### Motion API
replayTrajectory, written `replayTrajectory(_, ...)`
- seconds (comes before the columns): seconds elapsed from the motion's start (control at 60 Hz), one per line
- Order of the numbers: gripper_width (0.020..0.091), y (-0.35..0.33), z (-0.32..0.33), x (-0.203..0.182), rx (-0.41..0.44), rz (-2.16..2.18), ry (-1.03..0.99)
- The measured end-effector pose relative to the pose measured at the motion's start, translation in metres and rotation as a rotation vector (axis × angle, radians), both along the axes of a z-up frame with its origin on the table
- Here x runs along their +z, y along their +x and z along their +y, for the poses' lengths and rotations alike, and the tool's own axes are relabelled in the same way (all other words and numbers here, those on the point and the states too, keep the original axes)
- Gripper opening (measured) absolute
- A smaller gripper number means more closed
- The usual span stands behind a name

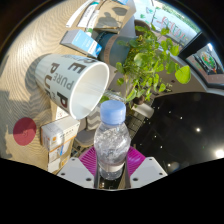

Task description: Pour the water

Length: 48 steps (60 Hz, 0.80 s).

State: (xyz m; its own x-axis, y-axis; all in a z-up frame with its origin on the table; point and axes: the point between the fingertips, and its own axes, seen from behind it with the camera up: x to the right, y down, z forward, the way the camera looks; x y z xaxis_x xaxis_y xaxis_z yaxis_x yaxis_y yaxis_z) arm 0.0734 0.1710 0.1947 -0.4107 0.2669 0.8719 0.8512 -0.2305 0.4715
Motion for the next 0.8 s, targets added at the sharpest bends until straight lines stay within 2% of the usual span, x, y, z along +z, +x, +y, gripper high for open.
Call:
replayTrajectory(0.083,0.0348,0.003,0.0,-0.006,-0.016,-0.004,-0.019)
replayTrajectory(0.233,0.0347,-0.002,0.002,0.0,0.017,0.028,-0.011)
replayTrajectory(0.45,0.0348,0.006,-0.011,0.034,-0.051,0.411,0.047)
replayTrajectory(0.617,0.0352,0.013,-0.03,0.066,-0.127,0.91,0.113)
replayTrajectory(0.733,0.035,0.017,-0.045,0.059,-0.174,1.244,0.099)
replayTrajectory(0.8,0.035,0.025,-0.055,0.04,-0.236,1.427,0.086)
